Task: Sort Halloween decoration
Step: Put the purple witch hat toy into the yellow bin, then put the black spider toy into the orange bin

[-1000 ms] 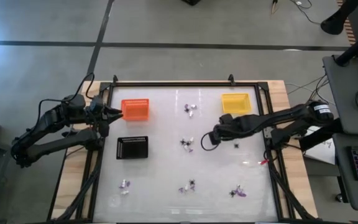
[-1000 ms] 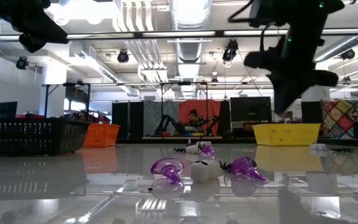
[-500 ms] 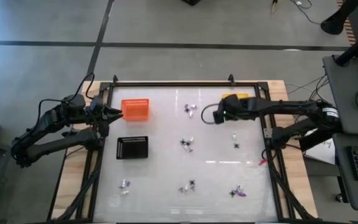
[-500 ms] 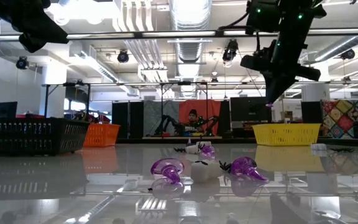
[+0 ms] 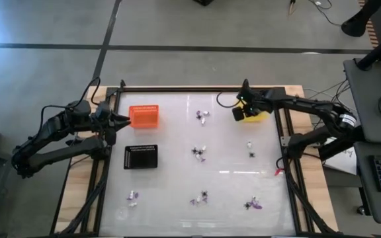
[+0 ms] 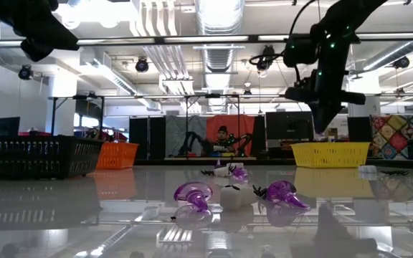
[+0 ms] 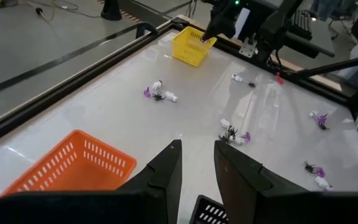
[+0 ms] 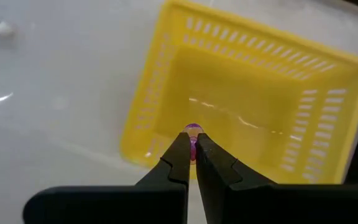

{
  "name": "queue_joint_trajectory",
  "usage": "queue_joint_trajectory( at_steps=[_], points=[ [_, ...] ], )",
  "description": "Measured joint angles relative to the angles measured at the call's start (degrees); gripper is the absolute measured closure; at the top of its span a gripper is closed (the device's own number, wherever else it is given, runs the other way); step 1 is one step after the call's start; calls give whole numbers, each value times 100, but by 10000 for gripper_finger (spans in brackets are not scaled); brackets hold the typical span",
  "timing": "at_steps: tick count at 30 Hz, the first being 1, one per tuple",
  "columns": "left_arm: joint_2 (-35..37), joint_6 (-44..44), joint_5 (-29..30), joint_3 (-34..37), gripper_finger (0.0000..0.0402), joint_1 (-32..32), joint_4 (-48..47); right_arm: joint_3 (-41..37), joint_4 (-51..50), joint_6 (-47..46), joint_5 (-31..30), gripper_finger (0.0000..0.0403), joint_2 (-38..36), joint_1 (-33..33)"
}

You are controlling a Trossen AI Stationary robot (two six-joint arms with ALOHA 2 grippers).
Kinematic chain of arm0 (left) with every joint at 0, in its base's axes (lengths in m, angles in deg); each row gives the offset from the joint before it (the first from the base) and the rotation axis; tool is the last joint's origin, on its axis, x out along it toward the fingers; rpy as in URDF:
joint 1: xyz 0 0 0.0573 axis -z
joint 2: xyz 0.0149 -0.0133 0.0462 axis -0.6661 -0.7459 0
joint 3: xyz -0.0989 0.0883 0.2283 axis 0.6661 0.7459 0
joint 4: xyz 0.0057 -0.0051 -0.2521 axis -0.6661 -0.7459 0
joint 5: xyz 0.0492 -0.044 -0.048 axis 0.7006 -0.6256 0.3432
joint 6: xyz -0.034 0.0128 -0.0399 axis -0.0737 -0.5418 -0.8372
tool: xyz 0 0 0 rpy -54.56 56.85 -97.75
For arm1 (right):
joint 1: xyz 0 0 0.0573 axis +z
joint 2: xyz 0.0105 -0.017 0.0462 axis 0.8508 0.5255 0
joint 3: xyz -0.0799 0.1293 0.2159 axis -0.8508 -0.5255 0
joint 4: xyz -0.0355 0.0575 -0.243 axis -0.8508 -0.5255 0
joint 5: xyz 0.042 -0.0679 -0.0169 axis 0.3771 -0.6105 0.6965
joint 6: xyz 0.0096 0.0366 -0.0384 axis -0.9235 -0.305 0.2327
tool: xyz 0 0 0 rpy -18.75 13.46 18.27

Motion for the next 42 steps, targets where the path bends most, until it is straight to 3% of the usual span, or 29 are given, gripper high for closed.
queue_joint_trajectory(
  at_steps=[9,16,29,42],
  points=[
    [-7,-17,4,0,325,2,0,0,-5,585,362,394,487,-612],
    [-7,-20,7,0,325,1,2,0,75,842,354,387,655,-657],
    [-223,-47,9,0,325,1,17,36,130,841,-79,284,644,-653],
    [-1098,-46,-96,0,284,2,379,1486,-692,842,73,264,629,-588]
  ],
)
